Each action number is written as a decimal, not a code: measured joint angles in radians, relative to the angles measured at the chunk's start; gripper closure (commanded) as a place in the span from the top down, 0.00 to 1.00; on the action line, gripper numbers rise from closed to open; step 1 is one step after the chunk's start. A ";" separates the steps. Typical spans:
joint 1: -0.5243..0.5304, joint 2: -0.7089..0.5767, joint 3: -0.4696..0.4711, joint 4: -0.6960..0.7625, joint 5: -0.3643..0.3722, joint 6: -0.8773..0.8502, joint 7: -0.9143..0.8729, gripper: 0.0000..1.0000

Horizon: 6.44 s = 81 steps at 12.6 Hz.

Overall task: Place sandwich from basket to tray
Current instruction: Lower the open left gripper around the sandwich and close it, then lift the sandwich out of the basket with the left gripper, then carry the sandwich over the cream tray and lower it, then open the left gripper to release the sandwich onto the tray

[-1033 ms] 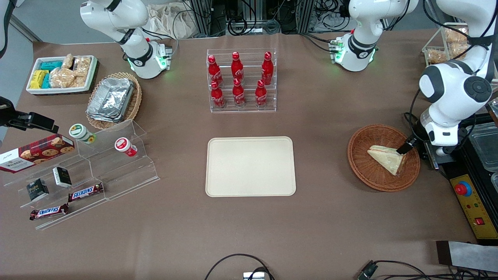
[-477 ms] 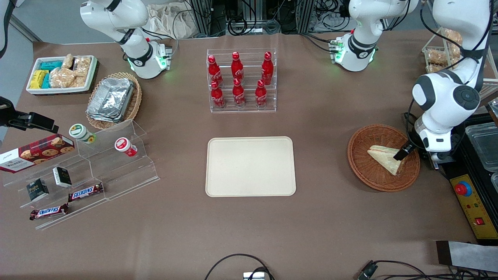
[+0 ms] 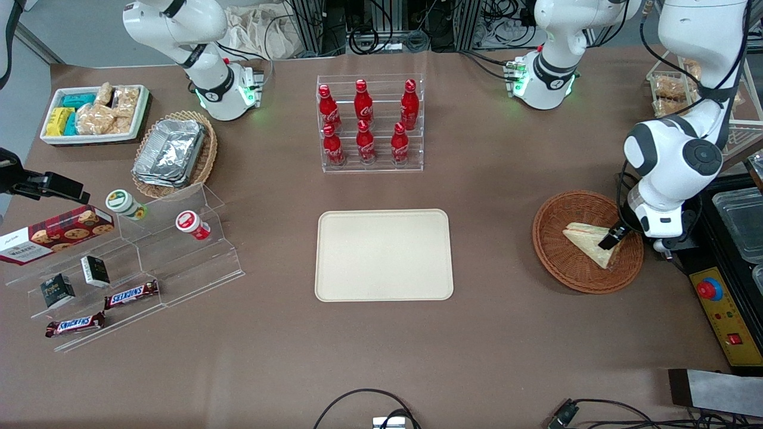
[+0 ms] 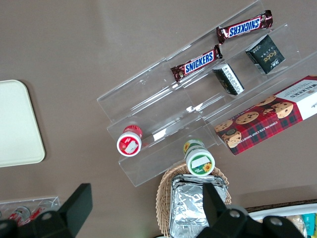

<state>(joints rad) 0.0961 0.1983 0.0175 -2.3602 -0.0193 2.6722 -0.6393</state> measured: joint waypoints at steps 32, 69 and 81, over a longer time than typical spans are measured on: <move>-0.028 -0.133 -0.620 0.431 0.165 -0.682 0.125 0.11; -0.415 0.623 -0.595 0.891 0.702 -0.681 -0.465 0.53; -0.353 0.540 -0.586 0.946 0.666 -0.691 -0.486 0.92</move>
<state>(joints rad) -0.2574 0.7380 -0.5688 -1.4144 0.6467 1.9817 -1.1254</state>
